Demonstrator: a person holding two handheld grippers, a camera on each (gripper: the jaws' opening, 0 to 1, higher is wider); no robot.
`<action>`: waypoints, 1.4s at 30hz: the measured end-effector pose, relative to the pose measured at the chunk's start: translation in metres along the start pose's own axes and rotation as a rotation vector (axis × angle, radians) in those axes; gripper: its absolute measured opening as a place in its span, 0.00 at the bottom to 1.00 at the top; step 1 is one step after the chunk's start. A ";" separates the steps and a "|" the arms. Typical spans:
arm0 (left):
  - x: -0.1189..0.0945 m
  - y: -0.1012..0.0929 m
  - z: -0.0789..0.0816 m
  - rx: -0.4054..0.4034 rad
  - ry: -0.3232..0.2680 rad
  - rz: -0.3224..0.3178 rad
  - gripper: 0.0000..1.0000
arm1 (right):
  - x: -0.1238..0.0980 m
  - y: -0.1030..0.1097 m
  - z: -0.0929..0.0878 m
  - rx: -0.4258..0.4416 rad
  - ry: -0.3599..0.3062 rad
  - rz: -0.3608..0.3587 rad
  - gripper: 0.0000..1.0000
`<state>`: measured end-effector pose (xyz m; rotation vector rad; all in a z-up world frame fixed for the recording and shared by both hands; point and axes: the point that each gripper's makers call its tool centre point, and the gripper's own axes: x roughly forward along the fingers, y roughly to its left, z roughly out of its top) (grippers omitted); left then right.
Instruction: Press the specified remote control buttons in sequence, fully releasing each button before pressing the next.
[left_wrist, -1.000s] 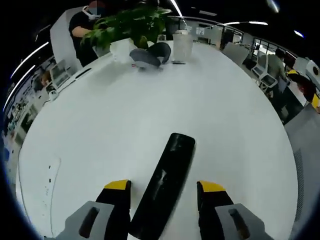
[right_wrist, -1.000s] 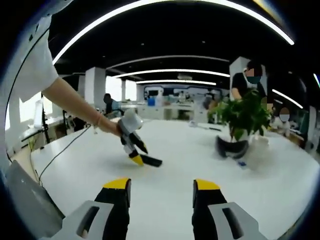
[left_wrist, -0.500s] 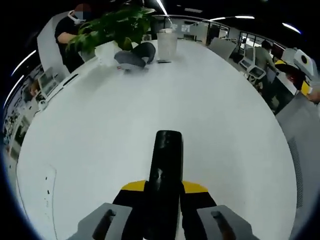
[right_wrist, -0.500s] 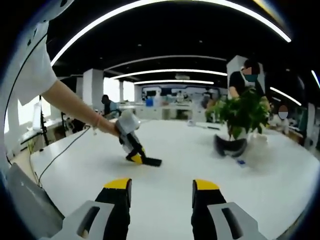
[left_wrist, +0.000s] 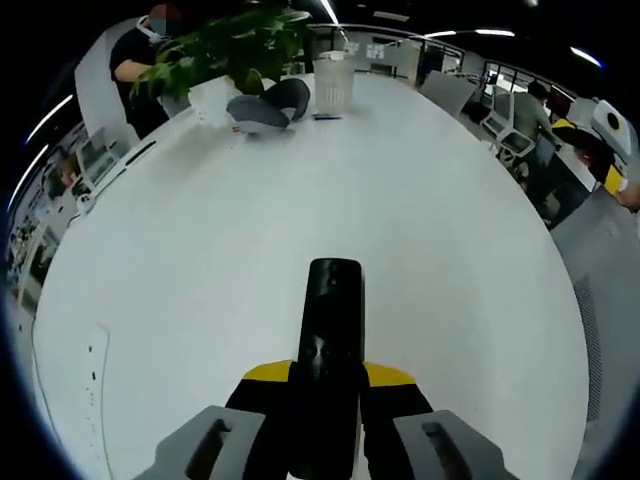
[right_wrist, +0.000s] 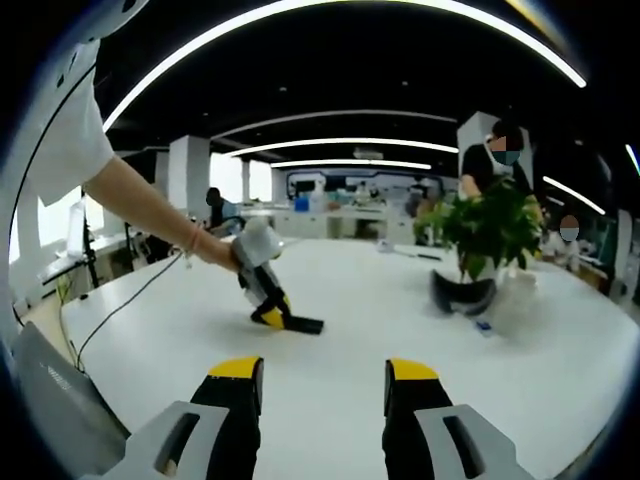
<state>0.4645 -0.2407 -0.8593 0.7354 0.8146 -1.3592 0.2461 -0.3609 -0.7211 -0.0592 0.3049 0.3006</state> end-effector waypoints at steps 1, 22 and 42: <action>0.000 0.000 -0.001 -0.002 0.002 0.002 0.24 | 0.000 0.000 0.000 0.000 -0.001 -0.001 0.46; 0.000 -0.016 -0.007 -0.006 0.010 0.008 0.24 | 0.000 0.001 0.001 -0.009 0.001 0.008 0.46; -0.004 -0.044 -0.015 -0.017 0.004 0.020 0.24 | 0.001 0.006 0.002 -0.019 -0.002 0.031 0.46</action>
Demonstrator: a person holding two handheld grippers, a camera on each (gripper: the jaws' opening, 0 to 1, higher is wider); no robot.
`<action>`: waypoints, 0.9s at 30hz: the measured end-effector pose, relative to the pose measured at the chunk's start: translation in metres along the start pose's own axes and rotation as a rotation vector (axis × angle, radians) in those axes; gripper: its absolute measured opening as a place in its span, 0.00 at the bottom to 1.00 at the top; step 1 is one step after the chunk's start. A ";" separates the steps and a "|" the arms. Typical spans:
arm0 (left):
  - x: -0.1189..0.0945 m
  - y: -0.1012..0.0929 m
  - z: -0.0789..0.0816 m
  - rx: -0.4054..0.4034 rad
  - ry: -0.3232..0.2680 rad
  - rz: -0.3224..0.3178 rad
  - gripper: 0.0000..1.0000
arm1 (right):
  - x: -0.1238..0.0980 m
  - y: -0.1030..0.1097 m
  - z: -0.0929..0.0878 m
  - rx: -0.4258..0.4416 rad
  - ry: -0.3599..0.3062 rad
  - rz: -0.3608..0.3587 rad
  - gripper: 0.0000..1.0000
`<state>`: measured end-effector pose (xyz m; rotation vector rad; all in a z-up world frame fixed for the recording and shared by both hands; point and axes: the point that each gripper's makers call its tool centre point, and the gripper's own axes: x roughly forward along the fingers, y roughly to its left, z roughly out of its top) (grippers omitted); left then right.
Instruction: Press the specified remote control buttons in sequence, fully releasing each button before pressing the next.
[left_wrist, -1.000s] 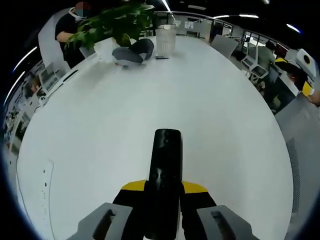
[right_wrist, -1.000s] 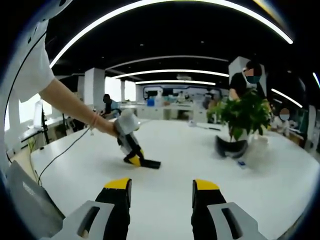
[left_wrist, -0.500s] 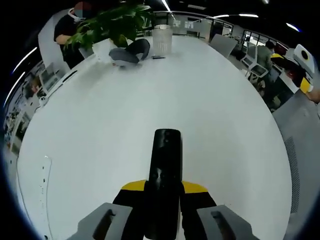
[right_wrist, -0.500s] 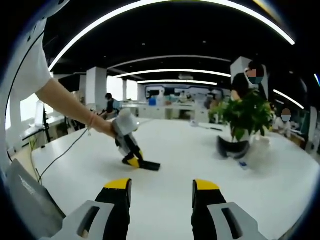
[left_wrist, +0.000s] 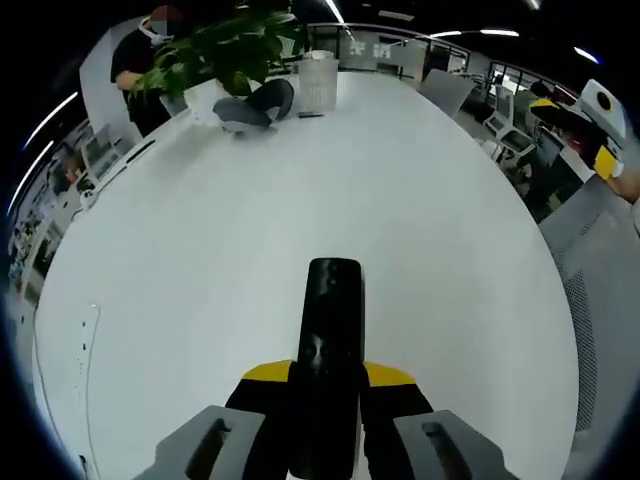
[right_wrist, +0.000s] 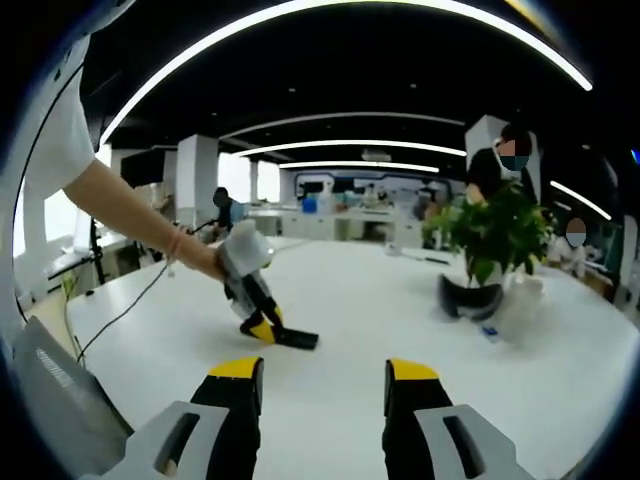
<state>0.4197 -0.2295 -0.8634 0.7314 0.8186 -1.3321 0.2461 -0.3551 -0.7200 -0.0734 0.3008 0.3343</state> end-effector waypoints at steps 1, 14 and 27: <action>0.000 -0.001 0.000 -0.001 -0.001 0.001 0.24 | 0.000 0.000 -0.001 0.001 0.006 -0.002 0.46; -0.003 -0.018 -0.005 -0.023 -0.017 0.011 0.24 | 0.001 0.001 -0.005 -0.018 0.030 -0.002 0.45; -0.006 -0.032 -0.008 -0.022 -0.024 0.011 0.24 | 0.001 0.001 -0.005 -0.025 0.029 0.001 0.44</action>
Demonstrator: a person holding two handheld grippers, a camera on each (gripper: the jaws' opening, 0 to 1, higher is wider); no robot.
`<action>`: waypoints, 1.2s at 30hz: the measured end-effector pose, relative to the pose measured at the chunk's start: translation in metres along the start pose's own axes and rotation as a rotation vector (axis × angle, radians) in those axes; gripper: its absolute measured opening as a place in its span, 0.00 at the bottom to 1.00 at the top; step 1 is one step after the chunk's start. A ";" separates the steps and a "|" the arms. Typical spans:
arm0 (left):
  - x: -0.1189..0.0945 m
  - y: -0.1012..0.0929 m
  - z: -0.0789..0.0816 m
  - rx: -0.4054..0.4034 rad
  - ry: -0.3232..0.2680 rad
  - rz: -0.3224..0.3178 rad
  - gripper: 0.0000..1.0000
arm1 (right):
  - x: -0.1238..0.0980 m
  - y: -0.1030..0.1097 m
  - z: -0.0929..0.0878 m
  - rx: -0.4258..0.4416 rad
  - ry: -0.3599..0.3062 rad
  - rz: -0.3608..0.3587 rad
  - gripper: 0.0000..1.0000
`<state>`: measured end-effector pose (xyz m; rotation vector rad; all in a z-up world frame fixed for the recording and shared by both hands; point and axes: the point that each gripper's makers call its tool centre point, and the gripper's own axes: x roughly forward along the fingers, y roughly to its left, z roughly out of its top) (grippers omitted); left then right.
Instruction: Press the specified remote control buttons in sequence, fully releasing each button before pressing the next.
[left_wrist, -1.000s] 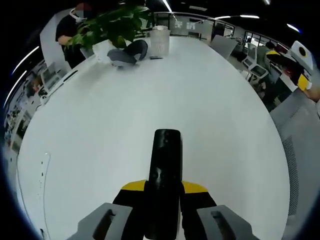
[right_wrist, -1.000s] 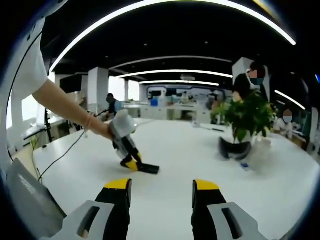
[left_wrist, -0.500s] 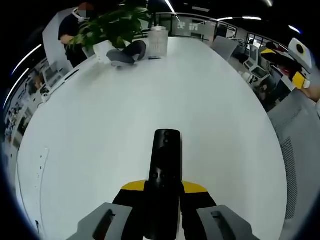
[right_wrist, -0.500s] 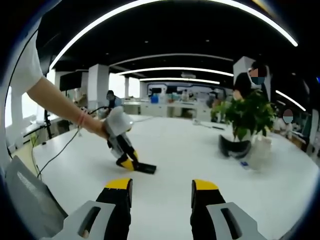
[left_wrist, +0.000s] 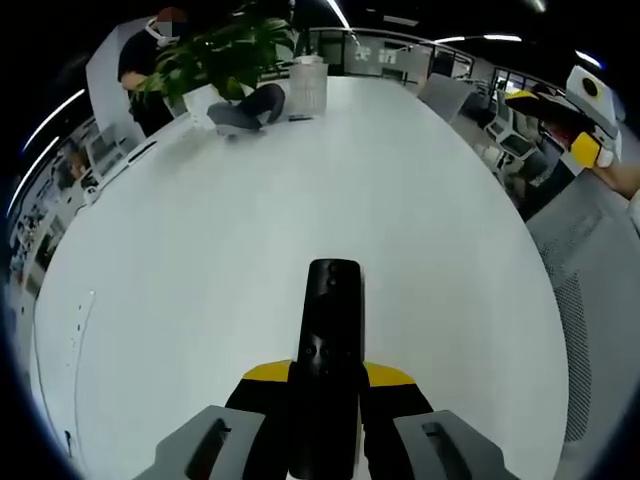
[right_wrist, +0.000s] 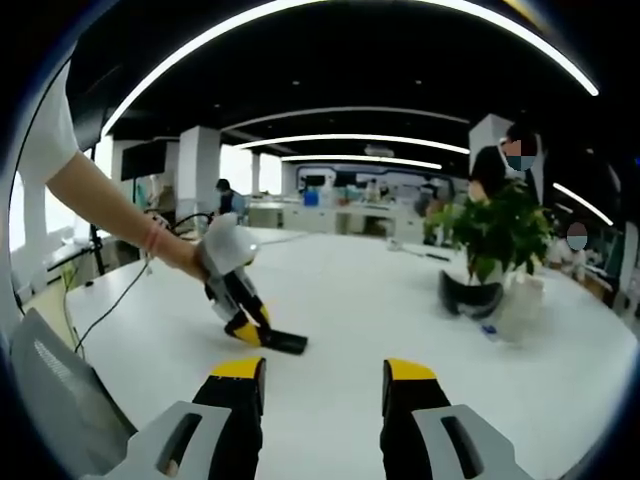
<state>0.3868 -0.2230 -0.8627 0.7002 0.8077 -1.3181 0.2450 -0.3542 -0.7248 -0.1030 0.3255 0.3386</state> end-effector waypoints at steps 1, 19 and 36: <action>0.000 -0.001 0.000 0.000 0.000 0.000 0.24 | 0.000 0.000 0.000 -0.001 0.001 0.001 0.44; -0.004 -0.023 -0.006 -0.020 -0.019 0.009 0.24 | 0.001 0.003 -0.002 -0.020 0.008 0.015 0.44; -0.007 -0.046 -0.012 -0.027 -0.036 0.011 0.24 | 0.000 0.003 0.000 -0.024 -0.001 0.012 0.43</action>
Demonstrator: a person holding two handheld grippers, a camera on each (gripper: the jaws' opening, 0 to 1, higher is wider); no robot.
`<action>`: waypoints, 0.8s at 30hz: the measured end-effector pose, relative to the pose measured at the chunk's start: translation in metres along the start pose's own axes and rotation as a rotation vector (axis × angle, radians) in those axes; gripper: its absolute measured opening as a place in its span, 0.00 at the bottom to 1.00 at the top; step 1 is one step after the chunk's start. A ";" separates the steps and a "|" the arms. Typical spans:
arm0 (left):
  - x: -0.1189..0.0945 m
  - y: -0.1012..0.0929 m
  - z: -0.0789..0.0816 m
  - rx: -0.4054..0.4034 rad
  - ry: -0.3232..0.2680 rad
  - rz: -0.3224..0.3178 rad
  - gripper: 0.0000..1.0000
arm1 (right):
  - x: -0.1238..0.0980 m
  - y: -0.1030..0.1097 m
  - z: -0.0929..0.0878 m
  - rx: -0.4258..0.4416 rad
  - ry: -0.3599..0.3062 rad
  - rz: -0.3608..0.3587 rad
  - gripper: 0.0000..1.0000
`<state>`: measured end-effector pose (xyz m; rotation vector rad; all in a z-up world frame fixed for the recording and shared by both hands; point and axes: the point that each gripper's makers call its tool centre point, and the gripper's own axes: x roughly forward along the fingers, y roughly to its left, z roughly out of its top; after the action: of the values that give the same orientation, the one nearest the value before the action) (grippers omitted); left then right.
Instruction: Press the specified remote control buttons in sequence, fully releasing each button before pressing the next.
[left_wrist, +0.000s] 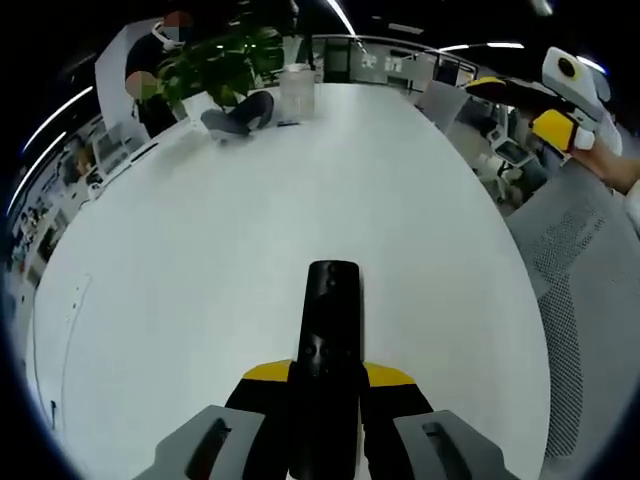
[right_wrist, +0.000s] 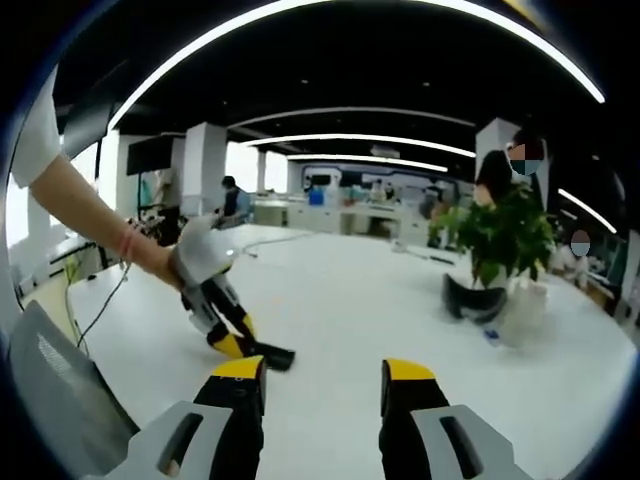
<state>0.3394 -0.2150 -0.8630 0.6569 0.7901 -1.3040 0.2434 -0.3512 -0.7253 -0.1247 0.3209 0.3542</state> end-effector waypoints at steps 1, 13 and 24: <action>0.000 -0.001 0.000 0.000 0.000 0.000 0.24 | 0.000 0.000 0.000 0.001 -0.001 -0.001 0.43; -0.003 -0.017 -0.005 -0.004 0.000 0.001 0.24 | 0.000 0.001 0.000 -0.005 -0.002 0.005 0.43; -0.005 -0.029 -0.009 -0.011 -0.001 0.007 0.24 | 0.001 0.005 0.000 -0.022 0.006 0.018 0.43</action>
<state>0.3088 -0.2099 -0.8640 0.6497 0.7926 -1.2926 0.2427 -0.3464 -0.7260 -0.1446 0.3243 0.3751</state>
